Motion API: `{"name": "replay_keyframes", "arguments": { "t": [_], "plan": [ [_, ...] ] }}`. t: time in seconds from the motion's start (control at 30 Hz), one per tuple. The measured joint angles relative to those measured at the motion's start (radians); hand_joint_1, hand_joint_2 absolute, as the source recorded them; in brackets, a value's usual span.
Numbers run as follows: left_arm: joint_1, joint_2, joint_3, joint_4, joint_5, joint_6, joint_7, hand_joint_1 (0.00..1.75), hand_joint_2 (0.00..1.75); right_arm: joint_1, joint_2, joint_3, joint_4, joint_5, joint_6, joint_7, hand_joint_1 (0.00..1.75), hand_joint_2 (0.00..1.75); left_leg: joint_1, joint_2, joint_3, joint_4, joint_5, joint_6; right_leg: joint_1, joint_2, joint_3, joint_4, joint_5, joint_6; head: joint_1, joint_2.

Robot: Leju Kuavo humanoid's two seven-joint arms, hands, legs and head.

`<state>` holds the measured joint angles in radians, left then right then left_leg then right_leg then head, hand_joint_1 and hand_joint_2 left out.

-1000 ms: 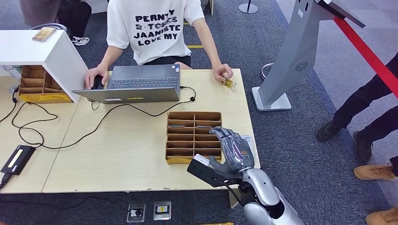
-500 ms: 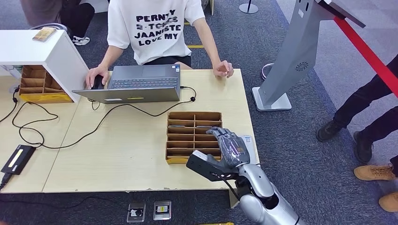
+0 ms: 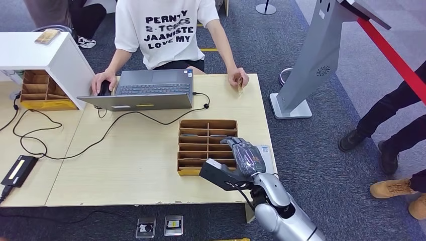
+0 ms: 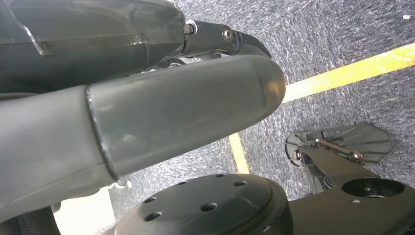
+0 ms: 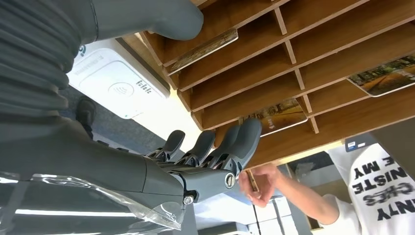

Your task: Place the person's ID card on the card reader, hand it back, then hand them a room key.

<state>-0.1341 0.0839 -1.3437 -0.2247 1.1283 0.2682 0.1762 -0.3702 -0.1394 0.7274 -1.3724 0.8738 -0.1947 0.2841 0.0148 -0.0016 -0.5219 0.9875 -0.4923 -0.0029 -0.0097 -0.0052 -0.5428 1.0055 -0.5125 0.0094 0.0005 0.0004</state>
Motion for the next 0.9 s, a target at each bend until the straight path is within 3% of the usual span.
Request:
{"name": "replay_keyframes", "arguments": {
  "t": [0.9],
  "plan": [
    [0.000,0.001,0.024,0.000,-0.004,-0.001,0.000,0.00,0.00,-0.011,0.003,0.016,0.078,-0.027,-0.013,0.028,0.58,1.75,0.000,0.000,0.000,0.000,0.000,0.000,0.000,0.000,0.000,0.000,0.000,0.000,0.000,0.000]
  ]
}}
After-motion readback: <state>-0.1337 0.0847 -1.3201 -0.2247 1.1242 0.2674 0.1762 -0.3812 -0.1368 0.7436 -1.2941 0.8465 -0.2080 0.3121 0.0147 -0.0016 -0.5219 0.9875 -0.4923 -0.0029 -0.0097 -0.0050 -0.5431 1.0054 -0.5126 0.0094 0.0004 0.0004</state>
